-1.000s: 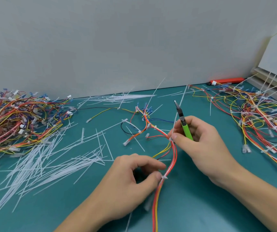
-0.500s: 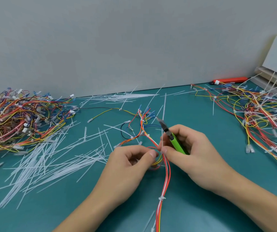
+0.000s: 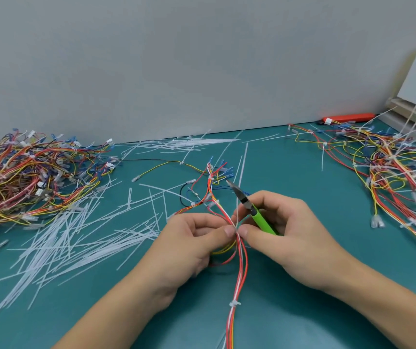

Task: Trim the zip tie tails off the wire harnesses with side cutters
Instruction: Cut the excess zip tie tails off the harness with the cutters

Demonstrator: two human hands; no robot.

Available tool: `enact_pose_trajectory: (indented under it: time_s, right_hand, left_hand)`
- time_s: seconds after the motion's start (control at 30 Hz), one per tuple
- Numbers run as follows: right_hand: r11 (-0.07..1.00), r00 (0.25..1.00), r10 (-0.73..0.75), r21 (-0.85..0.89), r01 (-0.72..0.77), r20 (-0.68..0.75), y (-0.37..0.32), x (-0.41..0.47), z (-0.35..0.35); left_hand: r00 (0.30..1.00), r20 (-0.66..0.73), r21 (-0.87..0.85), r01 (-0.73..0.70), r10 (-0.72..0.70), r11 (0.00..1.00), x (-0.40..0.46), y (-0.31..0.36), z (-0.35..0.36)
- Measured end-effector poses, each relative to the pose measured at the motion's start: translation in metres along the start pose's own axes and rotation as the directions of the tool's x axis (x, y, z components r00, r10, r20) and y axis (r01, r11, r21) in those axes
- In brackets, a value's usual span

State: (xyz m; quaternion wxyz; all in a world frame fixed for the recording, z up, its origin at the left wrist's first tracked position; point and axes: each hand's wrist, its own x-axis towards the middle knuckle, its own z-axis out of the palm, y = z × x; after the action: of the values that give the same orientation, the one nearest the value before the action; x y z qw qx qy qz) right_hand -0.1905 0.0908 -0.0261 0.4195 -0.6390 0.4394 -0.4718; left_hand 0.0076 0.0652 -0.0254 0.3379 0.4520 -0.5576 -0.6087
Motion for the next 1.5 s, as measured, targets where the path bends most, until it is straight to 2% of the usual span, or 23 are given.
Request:
enact_pose_trajectory:
  time_s: [0.13,0.3,0.43,0.57,0.83,0.97,1.1,1.5]
  right_hand:
    - [0.998,1.000,0.000,-0.061,0.000,0.013,-0.003,0.001,-0.004]
    - [0.963,0.998,0.019,-0.268,-0.033,-0.054,0.000,0.002,-0.016]
    - [0.867,0.999,-0.021,-0.498,0.003,-0.031,0.000,0.002,-0.023]
    - [0.770,0.999,-0.014,-0.637,0.032,0.033,0.004,0.002,-0.027]
    - [0.787,0.994,-0.097,-0.607,0.111,0.056,0.010,0.002,-0.021]
    - [0.790,0.991,-0.105,-0.599,0.130,0.077,0.011,0.001,-0.016]
    - [0.808,0.992,-0.099,-0.576,0.125,0.077,0.011,0.001,-0.017]
    - [0.755,0.990,-0.104,-0.640,0.140,0.094,0.011,0.000,-0.020]
  left_hand:
    - [1.000,0.009,-0.056,0.014,-0.013,0.998,0.003,-0.001,-0.006]
    - [1.000,0.031,-0.296,0.007,0.002,0.955,0.005,0.001,-0.013]
    - [1.000,0.013,-0.416,-0.004,0.010,0.909,0.004,0.001,-0.017]
    - [1.000,0.020,-0.430,-0.003,0.013,0.903,0.003,0.001,-0.019]
    - [1.000,0.027,-0.361,-0.005,0.016,0.933,0.002,-0.002,-0.014]
    - [0.998,0.049,-0.300,-0.023,0.039,0.954,-0.002,-0.004,-0.012]
    - [0.999,0.039,-0.313,-0.019,0.033,0.950,0.000,-0.006,-0.014]
    - [0.999,0.051,-0.286,-0.001,0.016,0.958,0.002,-0.006,-0.014]
